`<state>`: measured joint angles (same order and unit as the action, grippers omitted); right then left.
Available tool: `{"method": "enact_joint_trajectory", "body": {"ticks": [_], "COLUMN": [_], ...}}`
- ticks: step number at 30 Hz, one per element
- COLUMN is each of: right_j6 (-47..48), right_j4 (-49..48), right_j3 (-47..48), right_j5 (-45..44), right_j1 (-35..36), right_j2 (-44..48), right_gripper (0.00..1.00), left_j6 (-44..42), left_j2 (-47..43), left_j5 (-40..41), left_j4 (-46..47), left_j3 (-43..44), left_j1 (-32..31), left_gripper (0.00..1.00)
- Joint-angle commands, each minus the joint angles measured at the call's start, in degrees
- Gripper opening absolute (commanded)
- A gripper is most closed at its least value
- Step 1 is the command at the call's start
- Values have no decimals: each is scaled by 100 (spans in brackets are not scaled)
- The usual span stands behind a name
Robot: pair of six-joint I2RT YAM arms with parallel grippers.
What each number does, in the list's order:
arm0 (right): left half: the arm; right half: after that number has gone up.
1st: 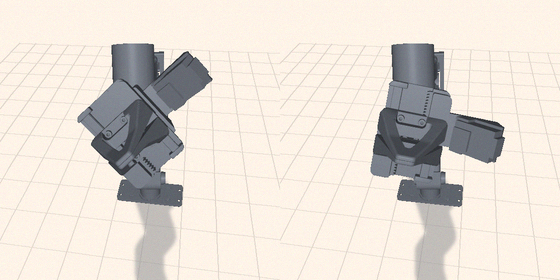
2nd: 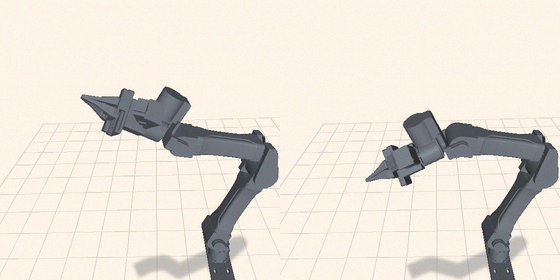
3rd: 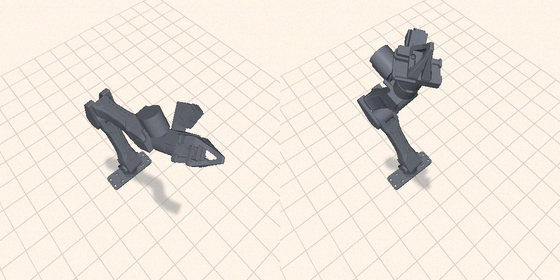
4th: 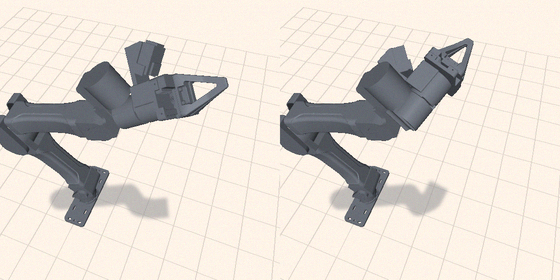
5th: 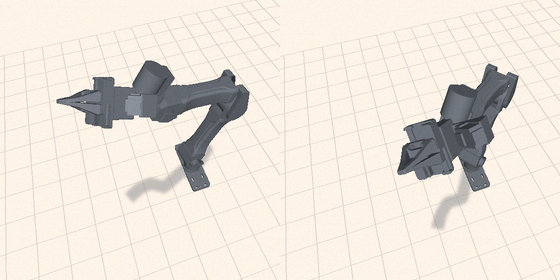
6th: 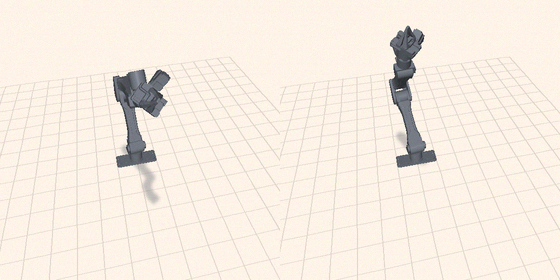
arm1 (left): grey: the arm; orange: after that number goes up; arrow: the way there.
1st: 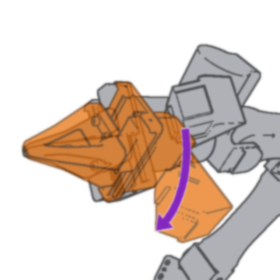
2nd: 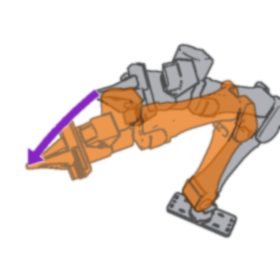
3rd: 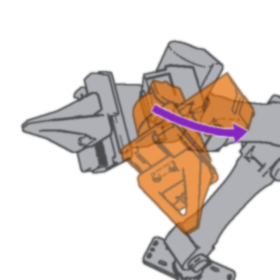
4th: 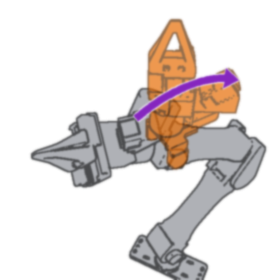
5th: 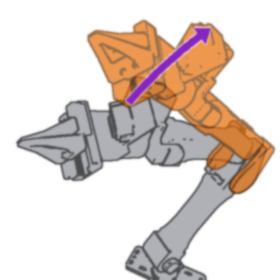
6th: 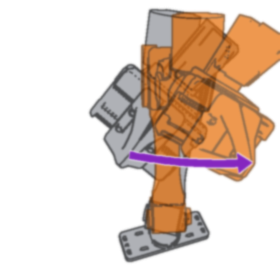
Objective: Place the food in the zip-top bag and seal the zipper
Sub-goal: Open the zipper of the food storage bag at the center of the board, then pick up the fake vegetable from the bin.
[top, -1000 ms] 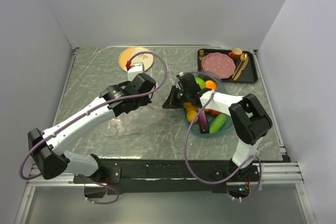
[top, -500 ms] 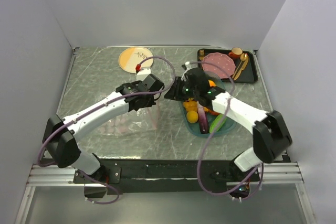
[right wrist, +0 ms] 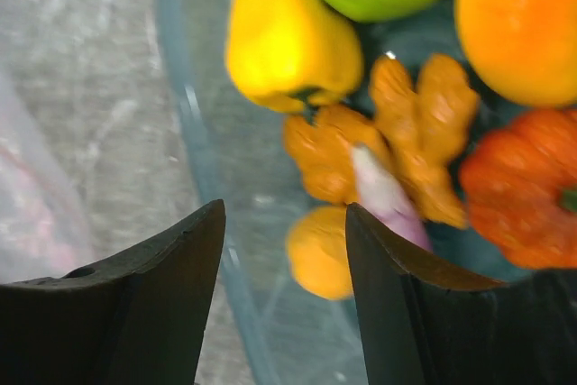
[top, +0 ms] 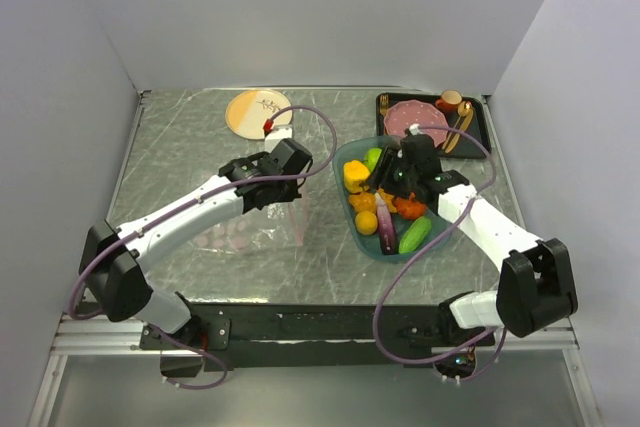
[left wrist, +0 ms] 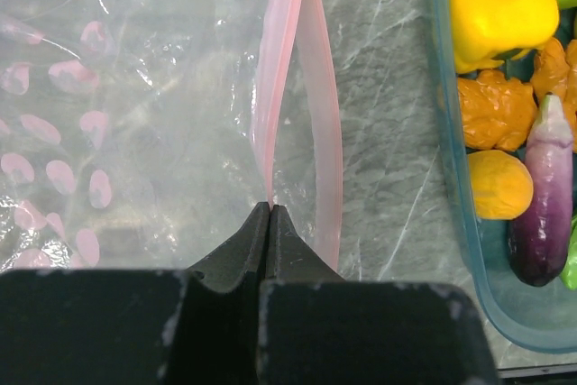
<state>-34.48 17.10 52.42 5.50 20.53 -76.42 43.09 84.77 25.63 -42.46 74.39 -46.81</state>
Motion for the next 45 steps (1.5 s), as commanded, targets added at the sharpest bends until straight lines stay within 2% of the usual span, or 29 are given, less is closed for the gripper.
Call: {"method": "enact_joint_trajectory", "body": {"ticks": [1,7,12,25,26,28,29,30,31,38,45], "right_j6": [468,547,574,688,679,679,618,600,592,451,74], "right_j4": [592,733,716,399,416,364,355,294,285,478,189], "right_j3": [-82,-741,-988,-1103,-1111,-1138,-1155,-1182,-1182,-989,-1094], "right_j5": [-224,-663,-725,-321,-347,-356,-365,-374,-391,-541,-770], "right_j1": [-6,-23,-23,-49,-50,-50,-50,-50,-50,-50,-49], "right_j2": [171,514,444,-171,-197,-136,21,135,241,1225,1718], "right_gripper": [64,64,56,52,41,32,14,4,0,0,0], "left_j6": [-213,-292,-284,-266,-266,-275,-284,-284,-292,-266,-275], "left_j2": [-216,-189,-207,-373,-382,-382,-374,-365,-339,-330,-303], "left_j5": [-163,-225,-172,-67,-75,-102,-102,-102,-84,-102,-154], "left_j4": [247,317,308,290,317,326,326,326,308,299,370], "left_j3": [137,120,137,23,14,5,14,14,40,58,49], "left_j1": [5,5,5,5,5,5,5,5,5,5,5], "left_gripper": [1,1,1,1,1,1,1,1,1,1,1]}}
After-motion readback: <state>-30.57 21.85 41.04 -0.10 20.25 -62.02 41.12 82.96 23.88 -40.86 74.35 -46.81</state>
